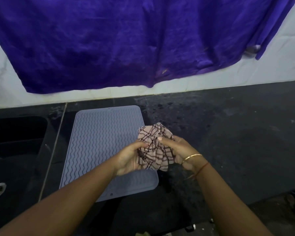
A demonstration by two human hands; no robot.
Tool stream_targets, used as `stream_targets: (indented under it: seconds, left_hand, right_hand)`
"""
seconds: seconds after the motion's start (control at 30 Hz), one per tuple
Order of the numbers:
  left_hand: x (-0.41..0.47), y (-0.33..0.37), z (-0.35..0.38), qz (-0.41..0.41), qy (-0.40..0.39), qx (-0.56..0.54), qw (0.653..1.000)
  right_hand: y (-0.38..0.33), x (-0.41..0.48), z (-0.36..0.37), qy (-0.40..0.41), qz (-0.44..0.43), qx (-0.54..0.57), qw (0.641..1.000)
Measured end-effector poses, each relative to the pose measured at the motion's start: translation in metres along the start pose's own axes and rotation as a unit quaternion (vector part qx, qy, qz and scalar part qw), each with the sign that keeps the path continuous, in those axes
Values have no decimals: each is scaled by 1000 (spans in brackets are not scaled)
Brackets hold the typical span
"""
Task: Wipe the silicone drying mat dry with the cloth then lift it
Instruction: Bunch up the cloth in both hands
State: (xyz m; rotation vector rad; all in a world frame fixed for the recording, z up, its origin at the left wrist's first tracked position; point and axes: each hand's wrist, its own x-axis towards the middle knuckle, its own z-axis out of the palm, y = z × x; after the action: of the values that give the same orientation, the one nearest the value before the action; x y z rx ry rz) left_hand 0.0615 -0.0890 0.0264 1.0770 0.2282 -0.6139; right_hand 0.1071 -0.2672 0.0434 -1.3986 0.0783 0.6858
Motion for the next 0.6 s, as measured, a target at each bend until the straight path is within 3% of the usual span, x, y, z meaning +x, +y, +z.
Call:
stream_targets:
  seconds: [0.07,0.2,0.27,0.43,0.6]
  left_hand:
    - [11,0,9,-13,26,63,998]
    - [35,5,32,-25,122,205,971]
    - [48,6,40,-29,134,190,972]
    - [83,4,48,-9,170,32,985]
    - [103,6,58,28,213,9,977]
  right_hand:
    - [2,2,-9,-21,-13,-10,1000]
    - [2,16,-35,60,-8,-33,998]
    - [0,24,-48,82,0,-34,996]
    - [-14,46,-81,87,7,-51,995]
    - [-19,57,-95,76,-1,-45,996]
